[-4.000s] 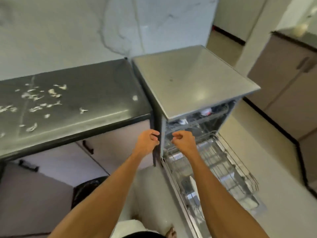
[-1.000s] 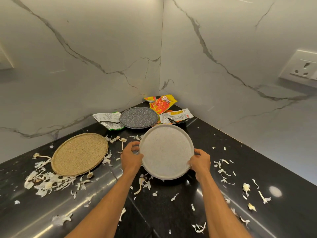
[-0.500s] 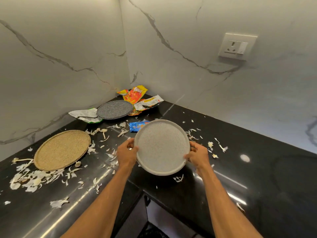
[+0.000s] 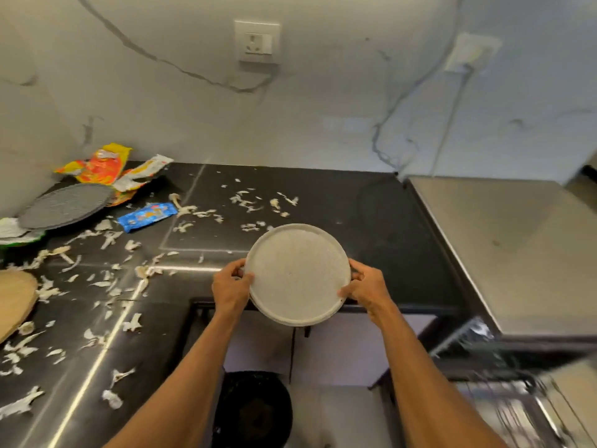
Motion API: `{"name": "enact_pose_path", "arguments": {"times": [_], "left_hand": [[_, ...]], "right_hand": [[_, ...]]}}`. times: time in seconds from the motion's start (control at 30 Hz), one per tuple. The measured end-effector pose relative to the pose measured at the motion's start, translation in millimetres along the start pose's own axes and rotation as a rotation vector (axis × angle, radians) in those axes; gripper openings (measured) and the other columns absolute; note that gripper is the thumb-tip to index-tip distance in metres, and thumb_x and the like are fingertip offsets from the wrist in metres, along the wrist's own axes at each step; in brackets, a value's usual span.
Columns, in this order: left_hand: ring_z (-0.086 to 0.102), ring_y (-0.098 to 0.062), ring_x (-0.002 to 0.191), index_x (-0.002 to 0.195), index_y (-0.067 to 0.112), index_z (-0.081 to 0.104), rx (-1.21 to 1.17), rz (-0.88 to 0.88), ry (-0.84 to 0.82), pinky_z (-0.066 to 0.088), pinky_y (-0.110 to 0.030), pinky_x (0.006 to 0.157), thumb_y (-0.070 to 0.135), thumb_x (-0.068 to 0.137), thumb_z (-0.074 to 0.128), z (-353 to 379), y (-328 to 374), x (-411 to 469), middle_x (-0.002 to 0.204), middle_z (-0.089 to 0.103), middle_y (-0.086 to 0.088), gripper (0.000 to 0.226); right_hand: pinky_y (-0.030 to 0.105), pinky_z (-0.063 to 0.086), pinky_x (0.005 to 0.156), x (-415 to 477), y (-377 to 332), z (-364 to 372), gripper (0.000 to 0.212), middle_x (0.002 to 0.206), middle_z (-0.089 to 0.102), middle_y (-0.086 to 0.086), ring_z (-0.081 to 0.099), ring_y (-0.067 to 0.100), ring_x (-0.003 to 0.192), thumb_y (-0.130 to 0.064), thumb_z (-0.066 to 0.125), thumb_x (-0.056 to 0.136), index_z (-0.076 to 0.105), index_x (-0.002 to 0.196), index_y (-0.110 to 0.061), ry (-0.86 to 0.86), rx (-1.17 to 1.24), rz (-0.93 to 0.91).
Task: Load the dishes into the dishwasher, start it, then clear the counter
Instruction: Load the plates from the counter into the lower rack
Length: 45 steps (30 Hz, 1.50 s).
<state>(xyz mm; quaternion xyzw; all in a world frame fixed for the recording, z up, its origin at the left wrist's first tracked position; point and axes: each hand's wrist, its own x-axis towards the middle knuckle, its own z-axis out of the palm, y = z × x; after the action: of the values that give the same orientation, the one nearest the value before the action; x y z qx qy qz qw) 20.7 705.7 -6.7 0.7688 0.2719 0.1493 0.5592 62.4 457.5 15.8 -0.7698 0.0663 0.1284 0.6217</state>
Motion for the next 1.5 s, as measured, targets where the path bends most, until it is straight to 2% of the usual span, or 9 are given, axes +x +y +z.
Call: {"name": "enact_pose_path", "arguments": {"times": [0.23, 0.37, 0.5, 0.67, 0.8, 1.0, 1.17, 1.27, 1.5], "left_hand": [[0.065, -0.022, 0.084, 0.109, 0.009, 0.069, 0.007, 0.012, -0.249, 0.057, -0.041, 0.082, -0.004, 0.082, 0.066, 79, 11, -75, 0.089, 0.068, -0.006, 0.031], [0.062, -0.016, 0.079, 0.101, 0.014, 0.069, 0.025, 0.038, -0.367, 0.055, -0.033, 0.077, -0.007, 0.083, 0.064, 129, 25, -128, 0.078, 0.064, 0.006, 0.028], [0.065, -0.02, 0.088, 0.104, 0.013, 0.07, 0.075, 0.022, -0.46, 0.056, -0.037, 0.083, -0.003, 0.081, 0.068, 175, 27, -176, 0.088, 0.068, 0.0, 0.028], [0.068, -0.024, 0.086, 0.106, 0.01, 0.068, 0.089, -0.002, -0.613, 0.055, -0.028, 0.058, -0.003, 0.085, 0.065, 223, 29, -243, 0.093, 0.07, -0.005, 0.025], [0.068, -0.028, 0.089, 0.106, 0.01, 0.067, 0.138, 0.012, -0.701, 0.06, -0.038, 0.07, 0.002, 0.084, 0.069, 258, 28, -284, 0.099, 0.07, -0.008, 0.023], [0.067, -0.025, 0.092, 0.109, 0.012, 0.068, 0.21, 0.096, -0.858, 0.059, -0.039, 0.076, 0.003, 0.085, 0.068, 308, 32, -327, 0.1, 0.07, -0.006, 0.026], [0.067, -0.022, 0.088, 0.112, 0.008, 0.068, 0.315, 0.11, -0.966, 0.06, -0.035, 0.068, -0.001, 0.083, 0.068, 355, 35, -332, 0.104, 0.07, -0.007, 0.031], [0.061, -0.017, 0.082, 0.114, 0.006, 0.067, 0.381, 0.126, -1.048, 0.052, -0.018, 0.049, -0.003, 0.084, 0.065, 383, 35, -330, 0.1, 0.066, -0.006, 0.031], [0.059, -0.01, 0.062, 0.093, 0.013, 0.064, 0.595, 0.139, -1.235, 0.053, -0.024, 0.042, -0.007, 0.084, 0.057, 444, 13, -301, 0.084, 0.064, -0.004, 0.023]], "right_hand": [[0.024, 0.055, 0.07, -69, 59, -103, 0.065, 0.104, 0.064, 0.003, 0.061, 0.027, 0.104, 0.018, 0.07, 0.071, 0.058, 0.131, -0.004, 0.202, -0.087, 0.044], [0.044, 0.055, 0.089, -106, 93, -166, 0.071, 0.096, 0.062, 0.006, 0.056, 0.025, 0.09, 0.018, 0.067, 0.073, 0.05, 0.139, -0.004, 0.321, -0.069, 0.134], [0.046, 0.058, 0.081, -148, 123, -222, 0.067, 0.097, 0.066, 0.008, 0.059, 0.027, 0.084, 0.021, 0.064, 0.069, 0.058, 0.132, -0.004, 0.414, -0.023, 0.16], [0.054, 0.057, 0.083, -201, 166, -281, 0.071, 0.106, 0.069, 0.009, 0.064, 0.033, 0.096, 0.022, 0.065, 0.067, 0.059, 0.132, -0.007, 0.499, 0.074, 0.233], [0.053, 0.056, 0.087, -238, 190, -315, 0.072, 0.096, 0.064, 0.004, 0.062, 0.03, 0.093, 0.024, 0.066, 0.068, 0.059, 0.132, -0.009, 0.59, 0.168, 0.327], [0.048, 0.058, 0.084, -274, 223, -350, 0.063, 0.101, 0.069, 0.009, 0.063, 0.028, 0.087, 0.022, 0.063, 0.074, 0.063, 0.127, -0.011, 0.736, 0.244, 0.417], [0.047, 0.059, 0.082, -276, 249, -357, 0.049, 0.092, 0.069, 0.006, 0.066, 0.024, 0.079, 0.017, 0.063, 0.079, 0.066, 0.121, -0.008, 0.841, 0.367, 0.523], [0.043, 0.058, 0.083, -267, 263, -353, 0.044, 0.087, 0.065, 0.005, 0.063, 0.023, 0.077, 0.017, 0.058, 0.081, 0.066, 0.119, -0.003, 0.902, 0.423, 0.593], [0.046, 0.059, 0.072, -226, 307, -331, 0.05, 0.097, 0.066, 0.013, 0.063, 0.032, 0.083, 0.019, 0.055, 0.082, 0.06, 0.128, -0.001, 0.998, 0.618, 0.772]]}}
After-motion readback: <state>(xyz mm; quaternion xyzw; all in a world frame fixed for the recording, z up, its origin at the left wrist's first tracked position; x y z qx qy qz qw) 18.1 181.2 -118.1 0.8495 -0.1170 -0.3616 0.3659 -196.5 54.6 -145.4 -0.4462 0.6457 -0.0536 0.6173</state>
